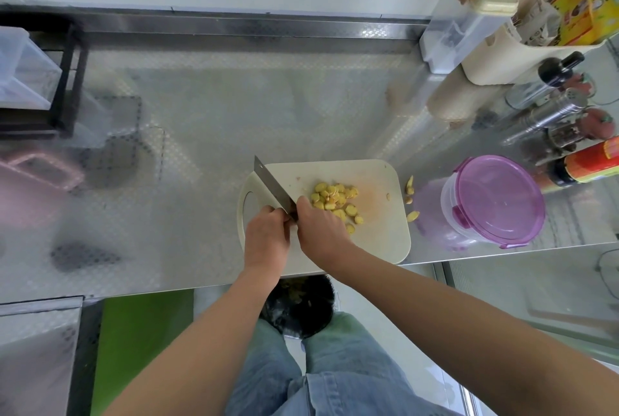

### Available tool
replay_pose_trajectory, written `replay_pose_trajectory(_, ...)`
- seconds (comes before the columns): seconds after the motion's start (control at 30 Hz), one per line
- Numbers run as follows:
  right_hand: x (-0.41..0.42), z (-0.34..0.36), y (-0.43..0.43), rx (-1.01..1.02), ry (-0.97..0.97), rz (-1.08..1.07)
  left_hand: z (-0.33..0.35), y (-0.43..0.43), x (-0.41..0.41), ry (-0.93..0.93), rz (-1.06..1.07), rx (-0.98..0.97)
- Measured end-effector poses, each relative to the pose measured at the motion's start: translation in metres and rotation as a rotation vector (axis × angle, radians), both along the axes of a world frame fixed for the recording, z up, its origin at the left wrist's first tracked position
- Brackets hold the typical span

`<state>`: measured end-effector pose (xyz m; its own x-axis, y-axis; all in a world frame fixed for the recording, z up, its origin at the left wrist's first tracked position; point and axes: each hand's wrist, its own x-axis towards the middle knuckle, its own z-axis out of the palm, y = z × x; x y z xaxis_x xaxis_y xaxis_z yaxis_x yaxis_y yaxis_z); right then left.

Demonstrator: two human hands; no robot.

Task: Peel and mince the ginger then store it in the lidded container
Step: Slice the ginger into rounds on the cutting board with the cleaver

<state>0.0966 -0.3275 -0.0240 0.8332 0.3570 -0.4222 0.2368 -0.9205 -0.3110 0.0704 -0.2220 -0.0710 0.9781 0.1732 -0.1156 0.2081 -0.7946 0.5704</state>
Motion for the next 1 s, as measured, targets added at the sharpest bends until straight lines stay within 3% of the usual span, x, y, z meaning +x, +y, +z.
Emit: replay_pose_trajectory(1.0, -0.011, 0.000, -0.013, -0.059, 0.044, 0.009, -0.005, 0.006, -0.002, -0.044, -0.010, -0.025)
